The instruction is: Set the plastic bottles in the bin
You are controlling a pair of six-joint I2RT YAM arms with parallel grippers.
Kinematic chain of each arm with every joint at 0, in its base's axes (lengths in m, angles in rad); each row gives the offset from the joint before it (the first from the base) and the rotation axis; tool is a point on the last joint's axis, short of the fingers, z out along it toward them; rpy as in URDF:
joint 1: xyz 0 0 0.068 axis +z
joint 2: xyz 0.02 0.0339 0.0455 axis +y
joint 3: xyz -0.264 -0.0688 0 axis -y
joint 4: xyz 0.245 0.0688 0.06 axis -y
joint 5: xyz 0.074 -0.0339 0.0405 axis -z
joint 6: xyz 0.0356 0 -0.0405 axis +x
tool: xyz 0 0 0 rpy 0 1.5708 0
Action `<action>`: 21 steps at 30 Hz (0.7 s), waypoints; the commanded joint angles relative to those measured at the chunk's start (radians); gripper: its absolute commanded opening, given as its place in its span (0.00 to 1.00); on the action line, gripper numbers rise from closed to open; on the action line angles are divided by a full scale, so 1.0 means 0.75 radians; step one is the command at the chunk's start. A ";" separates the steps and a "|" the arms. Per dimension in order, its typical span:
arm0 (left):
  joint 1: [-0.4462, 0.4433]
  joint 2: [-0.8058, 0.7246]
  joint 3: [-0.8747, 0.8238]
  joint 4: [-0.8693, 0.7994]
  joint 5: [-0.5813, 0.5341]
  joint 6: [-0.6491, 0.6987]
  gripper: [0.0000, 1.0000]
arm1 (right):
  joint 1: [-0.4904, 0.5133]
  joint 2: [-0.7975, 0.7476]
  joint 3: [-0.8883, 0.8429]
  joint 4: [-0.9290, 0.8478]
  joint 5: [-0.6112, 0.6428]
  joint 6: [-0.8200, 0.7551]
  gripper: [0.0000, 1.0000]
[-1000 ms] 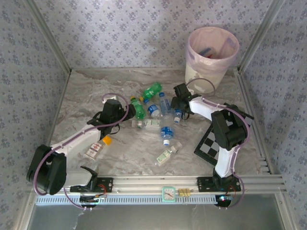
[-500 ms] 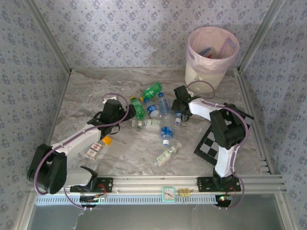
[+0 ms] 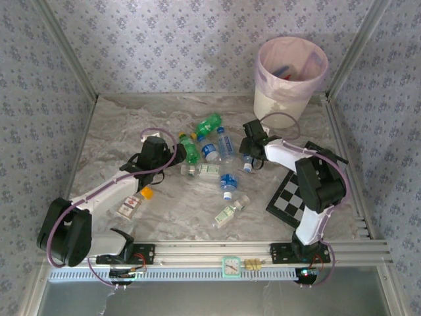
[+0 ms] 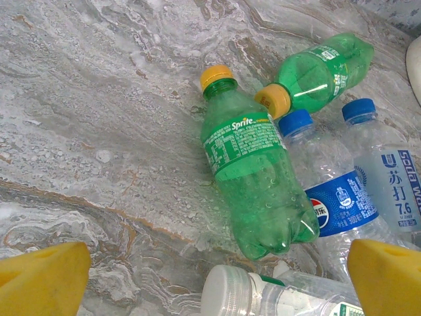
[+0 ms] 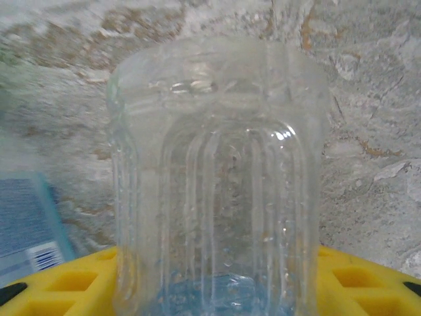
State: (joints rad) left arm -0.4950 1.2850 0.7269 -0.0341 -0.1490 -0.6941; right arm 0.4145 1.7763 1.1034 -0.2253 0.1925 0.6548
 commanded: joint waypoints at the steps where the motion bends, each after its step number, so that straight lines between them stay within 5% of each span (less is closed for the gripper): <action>1: 0.009 0.015 0.043 0.002 0.010 -0.010 1.00 | -0.007 -0.118 -0.024 0.089 -0.078 -0.081 0.53; 12: 0.014 0.037 0.050 0.019 0.023 -0.018 1.00 | -0.065 -0.364 0.107 0.183 -0.496 -0.284 0.51; 21: 0.016 0.034 0.043 0.023 0.028 -0.029 1.00 | -0.292 -0.395 0.504 0.081 -0.637 -0.304 0.50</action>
State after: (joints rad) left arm -0.4904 1.3056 0.7372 -0.0261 -0.1421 -0.7017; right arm 0.2470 1.5024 1.3926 -0.1406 -0.2253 0.4454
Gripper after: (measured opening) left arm 0.997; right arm 0.536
